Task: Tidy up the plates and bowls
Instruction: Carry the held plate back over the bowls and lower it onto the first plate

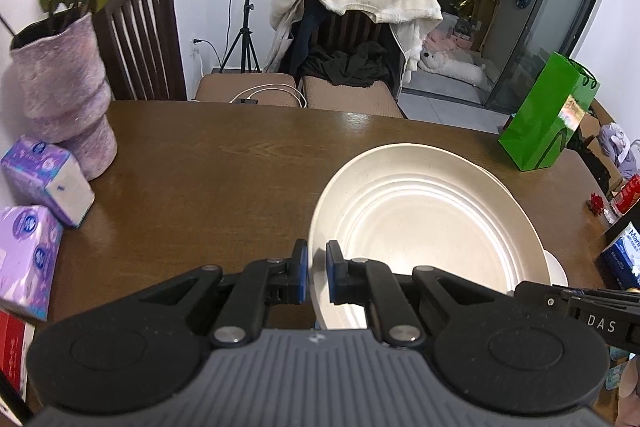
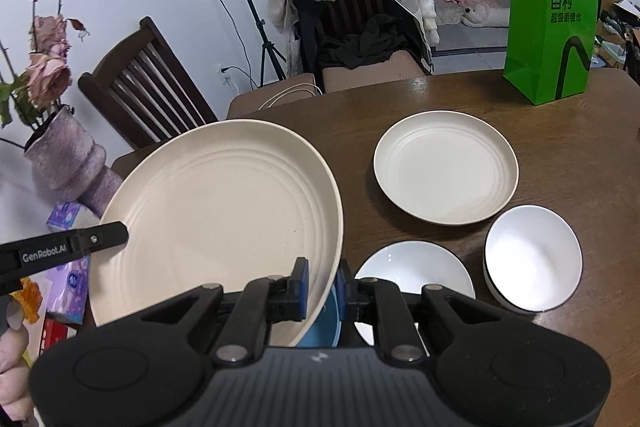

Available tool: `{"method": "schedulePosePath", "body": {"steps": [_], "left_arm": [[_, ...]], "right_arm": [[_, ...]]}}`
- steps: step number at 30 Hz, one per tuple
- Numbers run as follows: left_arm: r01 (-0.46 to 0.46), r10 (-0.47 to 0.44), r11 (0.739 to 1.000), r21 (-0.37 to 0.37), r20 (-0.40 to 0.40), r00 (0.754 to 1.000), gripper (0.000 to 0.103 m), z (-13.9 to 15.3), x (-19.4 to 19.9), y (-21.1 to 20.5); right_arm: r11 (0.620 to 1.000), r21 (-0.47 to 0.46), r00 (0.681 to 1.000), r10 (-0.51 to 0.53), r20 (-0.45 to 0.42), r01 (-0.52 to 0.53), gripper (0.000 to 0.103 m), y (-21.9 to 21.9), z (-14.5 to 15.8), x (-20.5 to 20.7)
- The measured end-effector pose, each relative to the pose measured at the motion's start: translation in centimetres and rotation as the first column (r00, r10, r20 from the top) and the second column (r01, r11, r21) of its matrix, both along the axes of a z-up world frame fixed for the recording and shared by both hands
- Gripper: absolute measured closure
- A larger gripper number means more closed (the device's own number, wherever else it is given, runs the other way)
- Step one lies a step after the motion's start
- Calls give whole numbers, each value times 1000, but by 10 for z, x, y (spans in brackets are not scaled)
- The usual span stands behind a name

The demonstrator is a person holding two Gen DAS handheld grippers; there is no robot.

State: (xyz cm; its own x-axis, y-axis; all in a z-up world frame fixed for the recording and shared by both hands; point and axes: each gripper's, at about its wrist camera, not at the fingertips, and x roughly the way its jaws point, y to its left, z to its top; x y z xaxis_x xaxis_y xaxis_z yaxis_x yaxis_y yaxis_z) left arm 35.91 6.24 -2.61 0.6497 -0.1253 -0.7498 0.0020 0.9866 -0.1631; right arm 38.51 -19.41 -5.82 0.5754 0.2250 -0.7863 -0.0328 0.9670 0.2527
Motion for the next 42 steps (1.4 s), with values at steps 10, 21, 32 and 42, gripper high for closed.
{"method": "schedulePosePath", "body": {"steps": [10, 21, 32, 42], "left_arm": [[-31, 31, 1000, -4, 10, 999, 93, 11, -49, -1], [-48, 48, 999, -3, 7, 999, 93, 16, -99, -4], [-65, 65, 998, -13, 19, 998, 93, 22, -138, -8], [-78, 78, 997, -19, 19, 997, 93, 23, -165, -10]], "right_arm": [[999, 1, 999, 33, 16, -33, 89, -1, 15, -43], [998, -5, 998, 60, 17, -60, 89, -2, 21, -86], [997, -5, 996, 82, 26, -81, 89, -9, 28, -124], [995, -6, 994, 104, 27, -104, 89, -16, 27, -154]]}}
